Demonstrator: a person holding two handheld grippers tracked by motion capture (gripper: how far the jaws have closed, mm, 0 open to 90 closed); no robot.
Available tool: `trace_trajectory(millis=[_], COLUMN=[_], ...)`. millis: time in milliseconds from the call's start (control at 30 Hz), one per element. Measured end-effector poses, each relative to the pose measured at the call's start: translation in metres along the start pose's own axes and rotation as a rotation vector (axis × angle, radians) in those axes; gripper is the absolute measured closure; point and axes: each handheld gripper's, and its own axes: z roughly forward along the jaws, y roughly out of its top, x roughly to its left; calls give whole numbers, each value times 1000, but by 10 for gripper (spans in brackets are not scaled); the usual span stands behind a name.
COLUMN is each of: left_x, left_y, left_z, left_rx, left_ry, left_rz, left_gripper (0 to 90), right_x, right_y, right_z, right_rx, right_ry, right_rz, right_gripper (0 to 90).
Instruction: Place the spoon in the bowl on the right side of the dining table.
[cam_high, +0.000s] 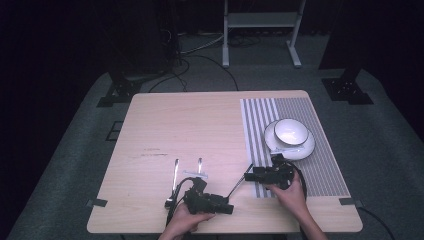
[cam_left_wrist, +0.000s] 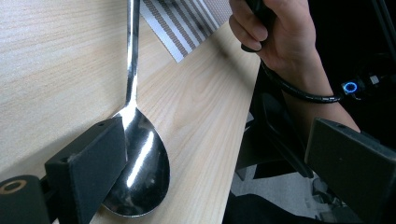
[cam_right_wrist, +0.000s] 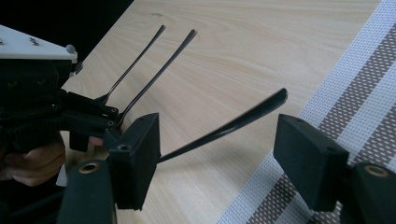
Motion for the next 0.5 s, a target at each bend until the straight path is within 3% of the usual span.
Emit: trace_trajectory(millis=[167,367,500], left_x=[0,0,0], left_y=[0,0,0], left_z=[0,0,0], left_rx=[-1,0,0], left_ry=[-1,-1,0], left_rz=[-1,-1,-2], left_gripper=[41,40,41], right_x=[-2,-3,-5], right_y=[3,3,5], right_z=[4,6,7], right_rx=[-3,-4,-3], right_ry=[9,5,5], right_rz=[14,27,40], right_gripper=[376,519,540])
